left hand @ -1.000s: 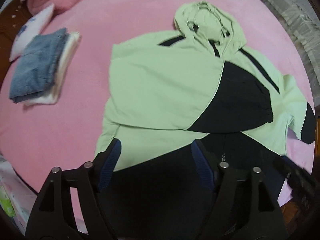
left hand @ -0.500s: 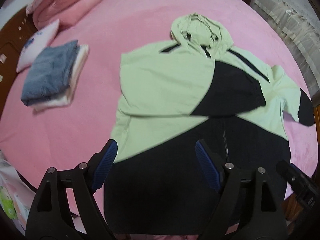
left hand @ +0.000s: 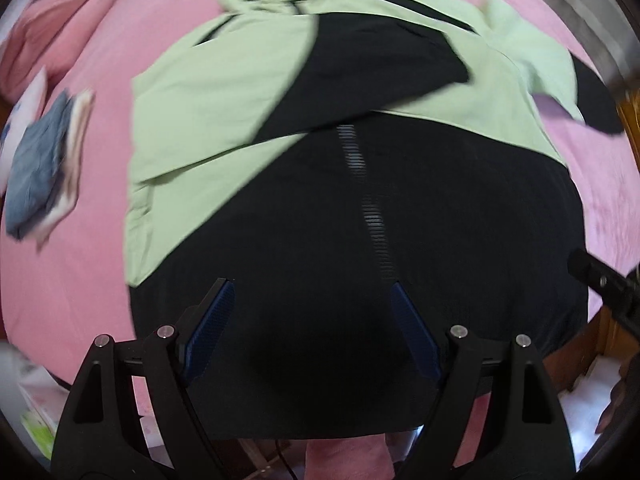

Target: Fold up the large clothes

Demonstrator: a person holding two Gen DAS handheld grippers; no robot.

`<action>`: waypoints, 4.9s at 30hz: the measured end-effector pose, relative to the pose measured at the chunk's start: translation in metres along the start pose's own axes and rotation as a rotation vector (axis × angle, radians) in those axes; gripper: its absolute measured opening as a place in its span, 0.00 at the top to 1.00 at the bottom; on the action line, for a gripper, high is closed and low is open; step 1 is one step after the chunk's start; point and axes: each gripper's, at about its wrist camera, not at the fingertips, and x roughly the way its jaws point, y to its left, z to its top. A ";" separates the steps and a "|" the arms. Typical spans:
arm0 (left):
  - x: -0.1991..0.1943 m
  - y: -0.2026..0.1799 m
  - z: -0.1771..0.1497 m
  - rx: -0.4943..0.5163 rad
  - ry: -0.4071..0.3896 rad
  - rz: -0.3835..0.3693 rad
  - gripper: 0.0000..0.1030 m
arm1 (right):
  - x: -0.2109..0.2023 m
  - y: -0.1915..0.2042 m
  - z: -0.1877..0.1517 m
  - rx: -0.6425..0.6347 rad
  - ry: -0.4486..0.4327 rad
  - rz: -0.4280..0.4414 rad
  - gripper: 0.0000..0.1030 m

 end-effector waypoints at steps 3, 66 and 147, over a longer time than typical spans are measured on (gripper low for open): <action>-0.001 -0.052 0.015 0.048 0.008 0.014 0.24 | 0.002 -0.048 0.015 0.072 0.019 0.020 0.17; -0.018 0.071 0.094 -0.143 -0.015 -0.052 0.24 | -0.074 0.043 0.358 -0.192 -0.799 0.109 0.91; 0.087 0.140 0.149 -0.805 -0.211 0.311 0.93 | 0.104 -0.107 0.340 -0.654 -0.340 -0.024 0.40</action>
